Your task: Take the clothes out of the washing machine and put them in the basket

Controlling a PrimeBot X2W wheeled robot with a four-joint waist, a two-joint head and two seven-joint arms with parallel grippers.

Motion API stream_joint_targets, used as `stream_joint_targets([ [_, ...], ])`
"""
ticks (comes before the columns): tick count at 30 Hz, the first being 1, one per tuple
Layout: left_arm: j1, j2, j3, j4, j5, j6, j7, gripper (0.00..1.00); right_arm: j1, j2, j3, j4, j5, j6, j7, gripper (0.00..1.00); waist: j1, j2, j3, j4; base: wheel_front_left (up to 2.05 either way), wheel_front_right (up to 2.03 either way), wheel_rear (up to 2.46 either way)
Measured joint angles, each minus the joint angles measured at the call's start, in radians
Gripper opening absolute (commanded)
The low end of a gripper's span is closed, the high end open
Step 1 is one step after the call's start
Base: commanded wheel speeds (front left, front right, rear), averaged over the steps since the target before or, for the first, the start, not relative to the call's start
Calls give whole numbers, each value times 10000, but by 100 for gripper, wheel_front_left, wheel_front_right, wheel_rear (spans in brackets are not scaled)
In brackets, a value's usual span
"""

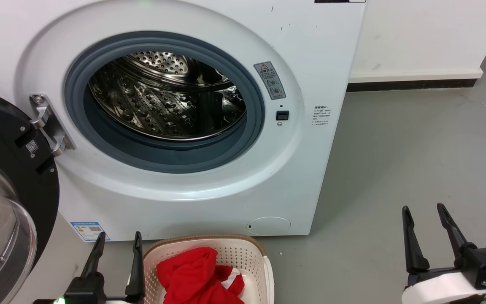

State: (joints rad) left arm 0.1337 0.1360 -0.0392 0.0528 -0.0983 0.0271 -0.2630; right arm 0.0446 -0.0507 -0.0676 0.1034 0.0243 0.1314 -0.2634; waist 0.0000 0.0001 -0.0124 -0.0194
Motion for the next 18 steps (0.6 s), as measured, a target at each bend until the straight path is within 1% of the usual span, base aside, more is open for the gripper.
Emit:
stream_joint_targets([
  [18,-113,-453,401,125,140,-357,0,100,-11,0,42,77,-61,0,2,100,0,0,-23,-12,0,0,0],
])
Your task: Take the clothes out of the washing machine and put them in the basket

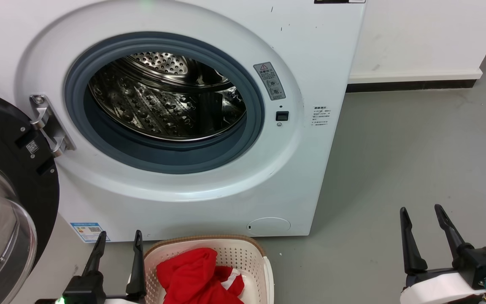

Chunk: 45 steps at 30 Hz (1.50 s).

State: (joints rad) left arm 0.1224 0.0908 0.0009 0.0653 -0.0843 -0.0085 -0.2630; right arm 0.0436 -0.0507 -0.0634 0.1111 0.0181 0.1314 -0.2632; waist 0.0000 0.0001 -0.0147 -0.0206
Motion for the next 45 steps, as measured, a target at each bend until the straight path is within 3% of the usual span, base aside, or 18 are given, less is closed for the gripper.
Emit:
stream_joint_targets([
  [5,4,-73,71,-65,35,-17,0,100,-2,0,12,4,0,0,-2,100,1,0,3,-3,0,0,0],
  [6,5,-81,90,-81,36,-17,0,0,-2,0,10,8,0,0,0,0,1,0,5,-1,0,0,0],
  [11,135,-102,77,353,-142,-6,132,0,105,8,12,407,153,2,100,0,1,0,8,1,0,0,0],
  [45,-715,-251,462,924,-6203,-460,1567,0,-362,10,-182,779,6466,0,1555,0,2,0,55,58,0,0,0],
])
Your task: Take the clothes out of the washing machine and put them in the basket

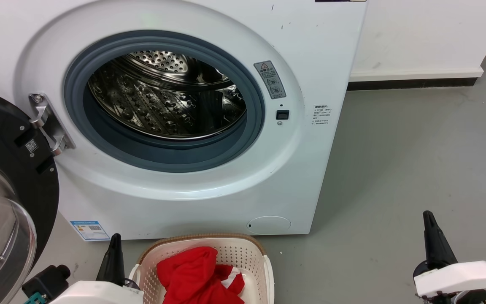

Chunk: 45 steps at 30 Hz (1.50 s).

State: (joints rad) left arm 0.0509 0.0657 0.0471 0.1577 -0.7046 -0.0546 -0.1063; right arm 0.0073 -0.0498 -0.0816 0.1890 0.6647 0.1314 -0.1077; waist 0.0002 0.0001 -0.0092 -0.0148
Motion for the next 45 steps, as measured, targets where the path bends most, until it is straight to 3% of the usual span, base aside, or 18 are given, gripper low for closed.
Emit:
stream_joint_targets([
  [10,-217,-33,138,140,-1532,-128,380,0,-145,0,-48,86,1616,0,384,0,0,0,15,18,0,0,0],
  [45,-912,-90,395,529,-5348,-431,1304,0,-656,-2,-180,328,5586,-4,1312,0,-1,0,61,73,0,0,0],
])
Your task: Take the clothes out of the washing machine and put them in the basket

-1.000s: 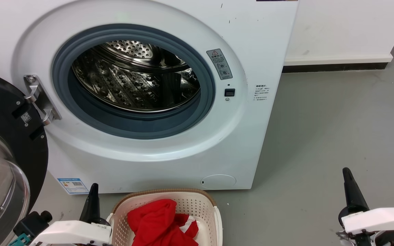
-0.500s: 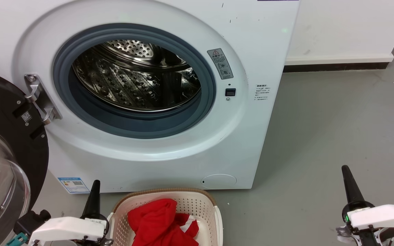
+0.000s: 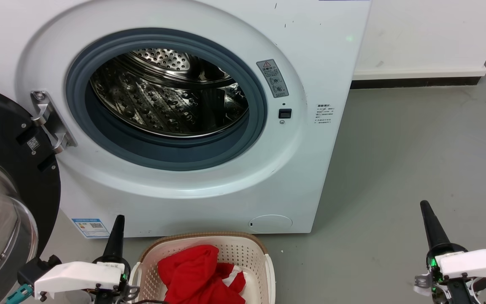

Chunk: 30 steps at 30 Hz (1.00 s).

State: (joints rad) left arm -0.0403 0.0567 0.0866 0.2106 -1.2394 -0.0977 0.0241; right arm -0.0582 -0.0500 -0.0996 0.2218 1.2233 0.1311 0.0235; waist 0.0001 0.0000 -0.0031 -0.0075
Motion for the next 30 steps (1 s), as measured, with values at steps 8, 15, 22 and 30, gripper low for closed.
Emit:
stream_joint_targets([
  [8,-105,-8,67,69,-744,-79,178,0,-49,0,-31,46,773,0,182,0,0,0,11,13,0,0,0],
  [15,-259,-17,115,121,-1358,-130,347,0,-163,-2,-52,77,1417,0,322,0,0,0,20,25,0,0,0],
  [22,-342,-35,169,209,-2261,-182,558,0,-248,-2,-84,127,2353,0,558,0,0,0,35,42,0,0,0],
  [30,-479,-42,207,265,-2867,-251,698,0,-300,-2,-107,159,2987,0,702,0,0,0,46,56,0,0,0],
])
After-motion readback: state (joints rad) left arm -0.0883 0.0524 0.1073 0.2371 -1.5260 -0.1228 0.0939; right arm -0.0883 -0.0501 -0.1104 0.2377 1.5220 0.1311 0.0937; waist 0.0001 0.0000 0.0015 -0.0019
